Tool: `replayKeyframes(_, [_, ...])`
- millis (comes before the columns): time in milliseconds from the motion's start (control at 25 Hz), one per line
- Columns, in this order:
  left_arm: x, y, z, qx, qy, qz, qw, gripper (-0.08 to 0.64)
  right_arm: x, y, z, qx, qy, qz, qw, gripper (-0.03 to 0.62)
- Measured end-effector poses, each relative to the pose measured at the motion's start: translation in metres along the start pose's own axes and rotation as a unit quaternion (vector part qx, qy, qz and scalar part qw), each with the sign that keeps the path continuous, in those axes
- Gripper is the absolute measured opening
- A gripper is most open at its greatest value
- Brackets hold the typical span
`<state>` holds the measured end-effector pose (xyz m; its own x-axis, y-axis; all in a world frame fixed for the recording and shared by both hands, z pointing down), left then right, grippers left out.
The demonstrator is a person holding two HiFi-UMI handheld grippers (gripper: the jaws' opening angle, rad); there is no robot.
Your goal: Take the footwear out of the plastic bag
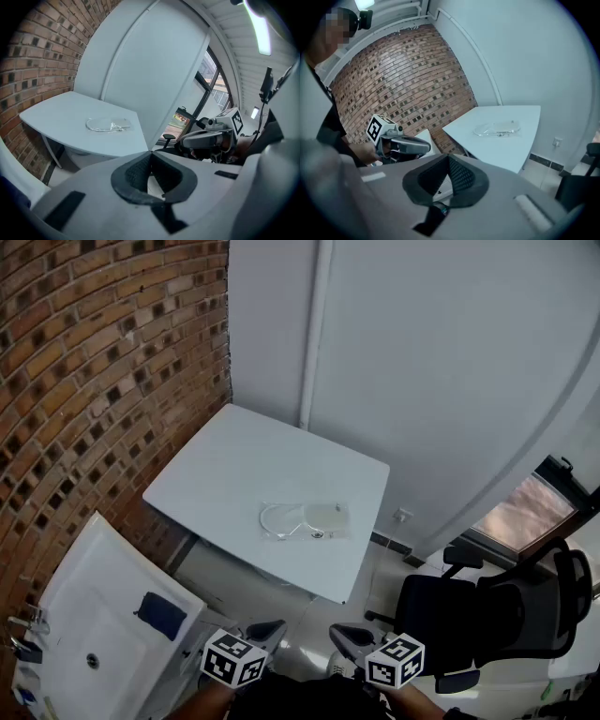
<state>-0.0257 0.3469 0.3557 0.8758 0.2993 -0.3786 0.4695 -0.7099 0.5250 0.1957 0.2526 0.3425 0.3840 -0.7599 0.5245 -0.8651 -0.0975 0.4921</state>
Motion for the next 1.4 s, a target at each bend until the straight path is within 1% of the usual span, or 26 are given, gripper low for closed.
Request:
replayKeyframes(160, [-0.025,-0.003,-0.004,-0.014,0.013,-0.009,0.9998,0.006,-0.012,0.025,0.005,0.011,-0.011,-0.007,1.000,0.003])
replayKeyframes(320, [-0.046,0.007,-0.001,-0.037,0.018,-0.020,0.9990,0.006,-0.017,0.035,0.009,0.003,-0.025,-0.019,1.000,0.003])
replayKeyframes(400, [-0.050,0.016,0.005,-0.035,0.019,-0.029,0.9988,0.006,-0.007,0.035,0.011,0.002,-0.017,-0.030,0.999,0.003])
replayKeyframes(480, [-0.056,0.030,0.015,-0.034,0.021,-0.035,0.9986,0.006,0.009,0.036,0.017,0.003,0.001,-0.040,0.999,0.003])
replayKeyframes(600, [-0.064,0.052,0.033,-0.032,0.023,-0.035,0.9986,0.006,0.032,0.041,0.029,0.002,0.008,-0.041,0.999,0.003])
replayKeyframes(760, [-0.072,0.071,0.060,-0.022,0.026,-0.014,0.9993,0.006,0.065,0.048,0.052,0.003,-0.005,-0.036,0.999,0.003])
replayKeyframes(920, [-0.078,0.096,0.087,-0.023,0.048,0.018,0.9984,0.006,0.110,0.059,0.080,0.000,-0.043,-0.036,0.998,0.003])
replayKeyframes(1040, [-0.082,0.130,0.104,-0.043,0.060,0.041,0.9964,0.006,0.152,0.066,0.098,-0.011,-0.067,-0.043,0.997,0.003])
replayKeyframes(1120, [-0.082,0.148,0.111,-0.060,0.062,0.054,0.9948,0.006,0.171,0.068,0.101,-0.019,-0.083,-0.048,0.995,0.003])
replayKeyframes(1280, [-0.088,0.179,0.130,-0.086,0.075,0.077,0.9905,0.006,0.197,0.073,0.102,-0.029,-0.125,-0.066,0.990,0.003])
replayKeyframes(1400, [-0.095,0.196,0.144,-0.111,0.101,0.081,0.9853,0.006,0.208,0.078,0.101,-0.029,-0.139,-0.080,0.987,0.005])
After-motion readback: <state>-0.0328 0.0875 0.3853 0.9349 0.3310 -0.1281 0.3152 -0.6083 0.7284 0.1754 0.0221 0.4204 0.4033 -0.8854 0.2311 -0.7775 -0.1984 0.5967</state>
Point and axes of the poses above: the fingertips, and each gripper's own axes: y forward along the fingers, x to its right, z out of its top, the point moved 10 cm from there along -y, backward along the fingers, and after that the axes turned 5 degrees about y, right-handed, at the moved point
